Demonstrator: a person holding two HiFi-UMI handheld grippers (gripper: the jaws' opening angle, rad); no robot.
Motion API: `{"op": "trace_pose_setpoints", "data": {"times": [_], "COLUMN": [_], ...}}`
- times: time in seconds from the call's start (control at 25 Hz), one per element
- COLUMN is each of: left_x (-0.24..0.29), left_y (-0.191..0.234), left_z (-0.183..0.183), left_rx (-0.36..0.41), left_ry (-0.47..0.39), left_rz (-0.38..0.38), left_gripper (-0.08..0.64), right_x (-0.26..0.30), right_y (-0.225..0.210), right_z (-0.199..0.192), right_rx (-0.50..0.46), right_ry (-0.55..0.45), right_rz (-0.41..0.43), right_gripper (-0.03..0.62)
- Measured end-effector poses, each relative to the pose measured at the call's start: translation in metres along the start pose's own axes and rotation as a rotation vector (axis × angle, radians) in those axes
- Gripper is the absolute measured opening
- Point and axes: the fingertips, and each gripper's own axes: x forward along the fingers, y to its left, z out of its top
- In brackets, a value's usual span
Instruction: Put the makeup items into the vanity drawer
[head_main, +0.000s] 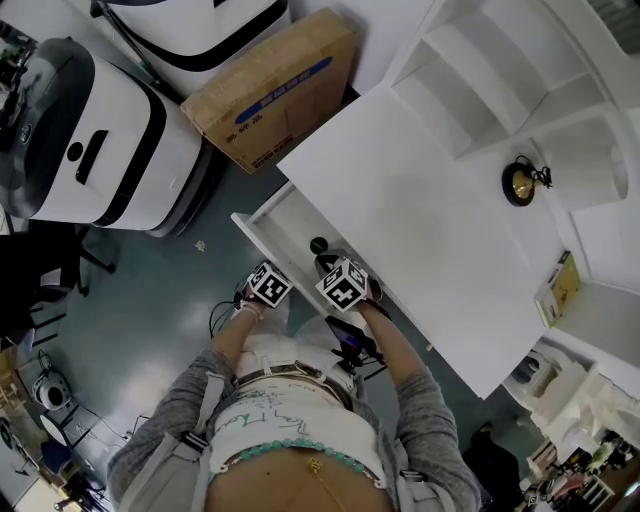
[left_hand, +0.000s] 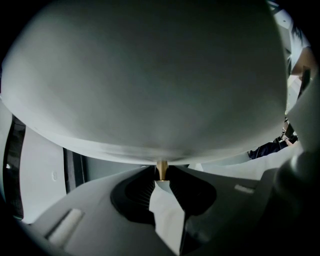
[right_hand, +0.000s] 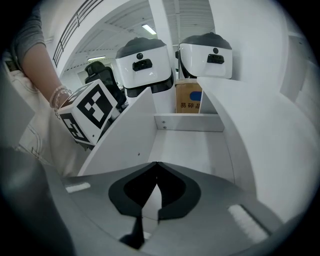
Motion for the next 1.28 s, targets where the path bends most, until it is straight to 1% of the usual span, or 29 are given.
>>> {"op": "trace_pose_setpoints", "data": {"times": [0.28, 0.88, 1.12, 1.28], "left_x": [0.000, 0.003, 0.003, 0.003], "left_y": [0.000, 0.000, 0.000, 0.001], "left_z": [0.002, 0.010, 0.010, 0.011], "left_rx": [-0.001, 0.000, 0.000, 0.001], "left_ry": [0.000, 0.000, -0.001, -0.003], "left_rz": [0.000, 0.001, 0.000, 0.001], "left_gripper": [0.090, 0.090, 0.090, 0.090], "right_x": [-0.011, -0.051, -0.075, -0.095], "right_y": [0.003, 0.001, -0.002, -0.004], "right_z": [-0.001, 0.015, 0.028, 0.034], "right_rx": [-0.003, 0.019, 0.021, 0.053], "right_ry": [-0.013, -0.092, -0.143, -0.182], "right_rz": [-0.005, -0.016, -0.032, -0.036], "right_gripper": [0.028, 0.028, 0.028, 0.028]}}
